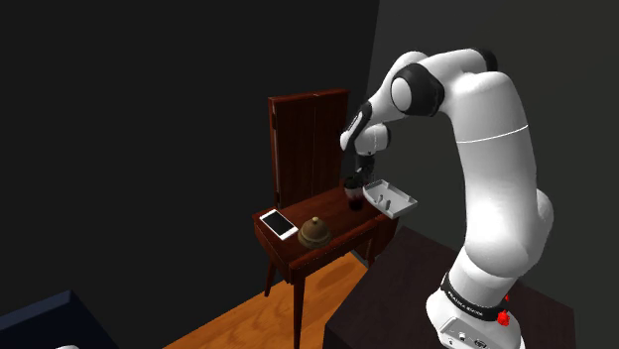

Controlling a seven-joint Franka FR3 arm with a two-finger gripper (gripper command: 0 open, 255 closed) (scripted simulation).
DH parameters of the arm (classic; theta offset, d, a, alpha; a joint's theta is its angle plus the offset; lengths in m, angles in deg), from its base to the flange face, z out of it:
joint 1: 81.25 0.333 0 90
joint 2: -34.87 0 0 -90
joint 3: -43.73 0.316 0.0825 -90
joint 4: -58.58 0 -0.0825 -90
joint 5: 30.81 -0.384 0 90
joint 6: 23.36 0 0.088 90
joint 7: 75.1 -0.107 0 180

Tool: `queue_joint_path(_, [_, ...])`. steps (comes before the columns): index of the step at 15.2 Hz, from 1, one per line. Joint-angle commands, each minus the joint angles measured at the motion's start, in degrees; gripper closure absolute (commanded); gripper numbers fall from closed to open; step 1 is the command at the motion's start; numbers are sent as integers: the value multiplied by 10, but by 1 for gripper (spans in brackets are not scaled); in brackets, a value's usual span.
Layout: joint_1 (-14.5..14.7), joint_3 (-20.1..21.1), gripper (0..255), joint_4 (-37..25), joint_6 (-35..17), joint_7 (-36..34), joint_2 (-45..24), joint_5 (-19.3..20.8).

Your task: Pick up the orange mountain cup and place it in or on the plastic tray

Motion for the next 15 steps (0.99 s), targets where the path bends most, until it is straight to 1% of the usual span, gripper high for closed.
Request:
queue_joint_path(1, [115,-66,0,12,-12,-109,-14,117])
queue_joint_path(9, [89,-46,0,4,-54,-91,-64,90])
queue_joint_path(15, [89,-46,0,4,-54,-91,-64,90])
